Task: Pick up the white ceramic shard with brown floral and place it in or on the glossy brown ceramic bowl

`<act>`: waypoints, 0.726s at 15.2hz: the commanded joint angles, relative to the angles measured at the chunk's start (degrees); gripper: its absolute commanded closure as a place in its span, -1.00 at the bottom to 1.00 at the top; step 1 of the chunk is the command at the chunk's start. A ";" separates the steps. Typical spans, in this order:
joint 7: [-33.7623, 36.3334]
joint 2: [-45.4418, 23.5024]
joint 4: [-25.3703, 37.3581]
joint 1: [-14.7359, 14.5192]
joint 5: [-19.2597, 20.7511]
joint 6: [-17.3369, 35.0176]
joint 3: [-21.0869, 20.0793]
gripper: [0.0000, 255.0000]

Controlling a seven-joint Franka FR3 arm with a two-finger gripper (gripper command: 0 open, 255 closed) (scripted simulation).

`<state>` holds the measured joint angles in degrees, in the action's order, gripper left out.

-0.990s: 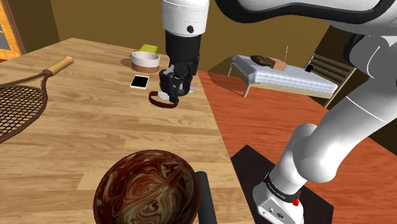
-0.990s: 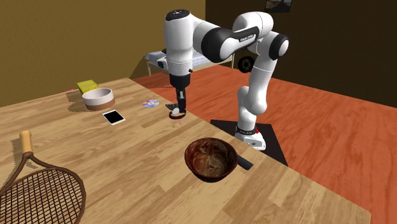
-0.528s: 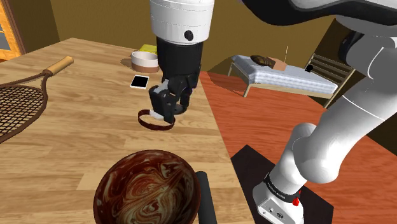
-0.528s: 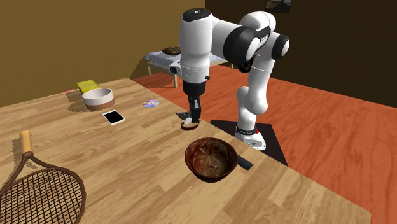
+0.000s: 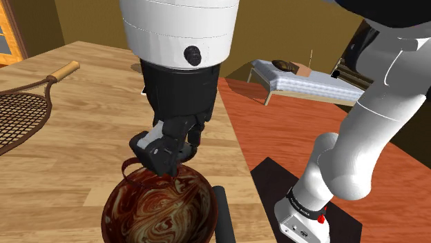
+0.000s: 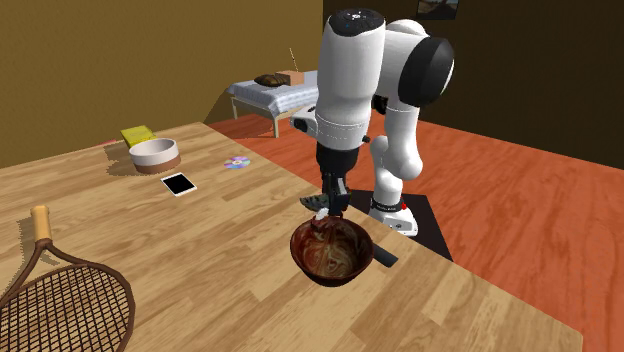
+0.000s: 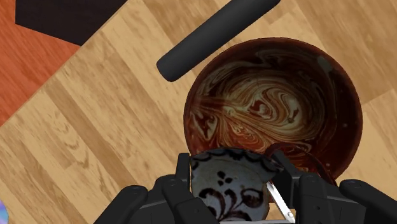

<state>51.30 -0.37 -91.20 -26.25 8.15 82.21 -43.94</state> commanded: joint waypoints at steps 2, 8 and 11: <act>5.44 -4.47 4.67 -3.01 2.33 -2.29 -2.54 1.00; 5.26 -2.98 -1.35 -2.37 1.30 2.77 -2.11 1.00; 5.30 -2.54 -4.06 -2.16 1.01 5.20 -1.99 1.00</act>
<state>56.58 -3.19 -94.22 -28.48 9.35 86.53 -45.96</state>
